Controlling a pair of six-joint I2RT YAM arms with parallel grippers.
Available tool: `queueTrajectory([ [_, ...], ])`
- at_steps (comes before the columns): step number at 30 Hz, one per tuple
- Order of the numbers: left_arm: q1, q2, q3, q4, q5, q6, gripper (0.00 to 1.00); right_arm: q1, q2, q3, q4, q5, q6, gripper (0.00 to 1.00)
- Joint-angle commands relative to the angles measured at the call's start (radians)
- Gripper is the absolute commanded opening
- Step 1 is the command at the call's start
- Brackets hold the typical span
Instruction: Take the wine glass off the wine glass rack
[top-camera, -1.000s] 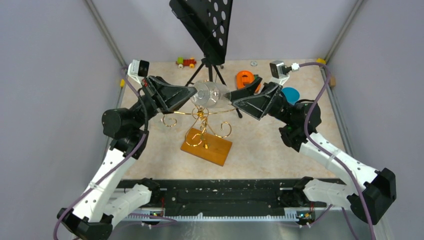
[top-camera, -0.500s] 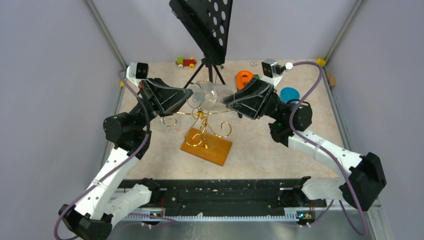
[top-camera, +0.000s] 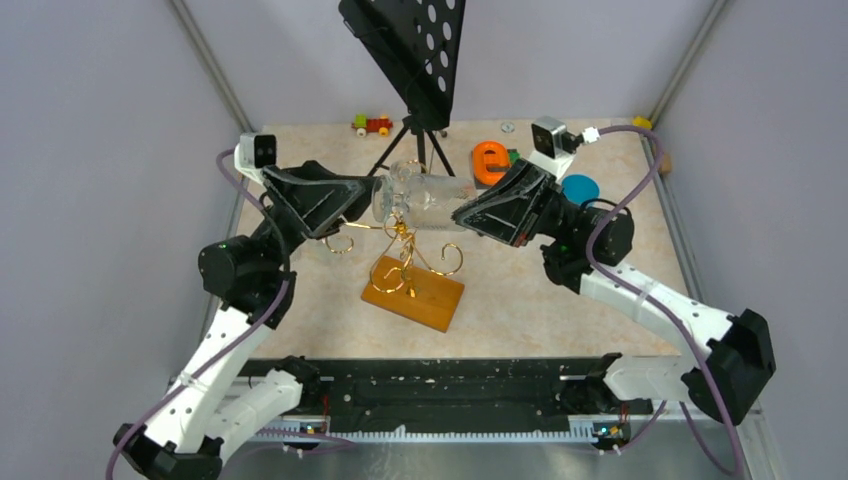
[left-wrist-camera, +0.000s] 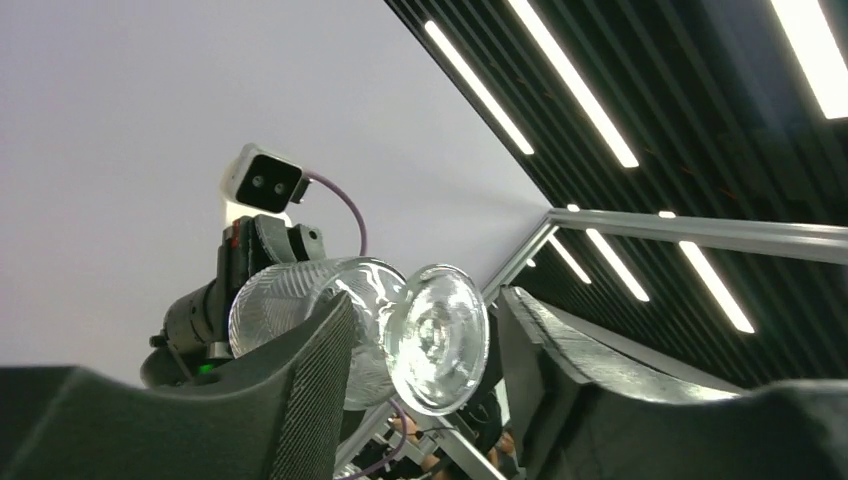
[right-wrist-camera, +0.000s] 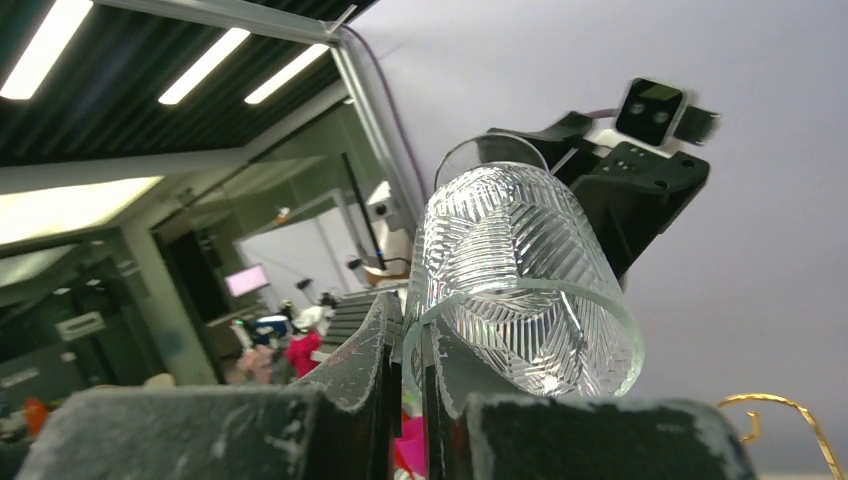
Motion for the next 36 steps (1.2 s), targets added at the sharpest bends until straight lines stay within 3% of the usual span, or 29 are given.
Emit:
queueTrajectory([
  [1,0.004,-0.082,0.05,-0.169,-0.055,0.234,0.65,0.008,-0.125,0.077,-0.182,0.039,-0.212,0.0],
  [6,0.004,-0.19,0.085,-0.494,-0.168,0.526,0.82,0.008,-0.252,0.113,-0.567,0.116,-0.482,0.0],
  [13,0.004,-0.245,0.147,-0.798,-0.35,0.789,0.86,0.007,-0.386,0.23,-1.178,0.391,-0.791,0.0],
  [20,0.004,-0.246,0.178,-0.963,-0.488,0.923,0.86,0.008,-0.397,0.382,-1.68,0.972,-0.991,0.0],
  [23,0.004,-0.236,0.19,-0.997,-0.528,0.956,0.85,0.007,-0.326,0.431,-1.817,1.279,-1.058,0.0],
  [27,0.004,-0.212,0.213,-1.034,-0.601,0.944,0.84,-0.018,-0.197,0.519,-1.937,1.578,-1.083,0.0],
  [29,0.004,-0.19,0.225,-1.02,-0.6,0.938,0.84,-0.122,-0.127,0.568,-2.001,1.555,-1.068,0.0],
  [33,0.004,-0.139,0.266,-1.031,-0.564,0.946,0.84,-0.474,-0.046,0.574,-2.046,1.165,-0.998,0.0],
  [36,0.004,-0.12,0.271,-1.031,-0.536,0.945,0.84,-0.611,-0.003,0.517,-2.047,1.075,-0.972,0.0],
])
